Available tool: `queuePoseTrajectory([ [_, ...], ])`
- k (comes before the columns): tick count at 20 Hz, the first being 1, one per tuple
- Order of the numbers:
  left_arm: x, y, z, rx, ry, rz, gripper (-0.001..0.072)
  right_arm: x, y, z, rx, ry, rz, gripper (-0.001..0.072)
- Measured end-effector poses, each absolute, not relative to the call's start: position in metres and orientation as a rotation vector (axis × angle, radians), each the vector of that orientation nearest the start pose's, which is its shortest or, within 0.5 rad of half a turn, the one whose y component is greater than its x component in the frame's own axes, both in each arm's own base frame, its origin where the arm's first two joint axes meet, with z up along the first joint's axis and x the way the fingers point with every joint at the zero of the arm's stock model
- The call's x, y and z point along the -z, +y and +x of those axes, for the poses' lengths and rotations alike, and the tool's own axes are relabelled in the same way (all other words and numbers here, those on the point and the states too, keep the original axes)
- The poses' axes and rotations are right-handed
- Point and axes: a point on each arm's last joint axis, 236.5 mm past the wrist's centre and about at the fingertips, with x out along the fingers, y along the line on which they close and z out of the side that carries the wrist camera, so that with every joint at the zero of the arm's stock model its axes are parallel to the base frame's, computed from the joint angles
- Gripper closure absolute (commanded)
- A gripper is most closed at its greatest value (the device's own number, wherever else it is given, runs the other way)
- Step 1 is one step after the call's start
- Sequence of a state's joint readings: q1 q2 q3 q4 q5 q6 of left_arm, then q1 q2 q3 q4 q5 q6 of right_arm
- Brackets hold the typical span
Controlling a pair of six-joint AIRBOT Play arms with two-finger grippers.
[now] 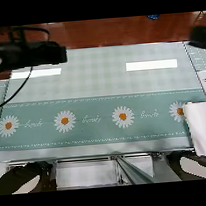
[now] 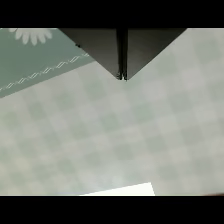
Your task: Fold the shirts.
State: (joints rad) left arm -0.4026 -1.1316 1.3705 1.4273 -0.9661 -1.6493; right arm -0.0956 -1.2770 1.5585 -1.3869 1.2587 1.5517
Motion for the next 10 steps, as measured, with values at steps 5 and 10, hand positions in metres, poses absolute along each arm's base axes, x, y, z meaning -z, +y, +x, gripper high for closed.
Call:
queuePoseTrajectory([
  [5, -0.085, -0.160, 0.416, 0.237, 1.084, -0.061, 0.0688, -0.074, 0.063, 0.436, -0.140, 1.232, -0.057, 0.0689],
  [10, -0.052, -0.126, 0.407, 0.098, 1.241, -0.123, 0.0688, -0.050, 0.070, 0.428, -0.128, 1.325, -0.121, 0.0689],
])
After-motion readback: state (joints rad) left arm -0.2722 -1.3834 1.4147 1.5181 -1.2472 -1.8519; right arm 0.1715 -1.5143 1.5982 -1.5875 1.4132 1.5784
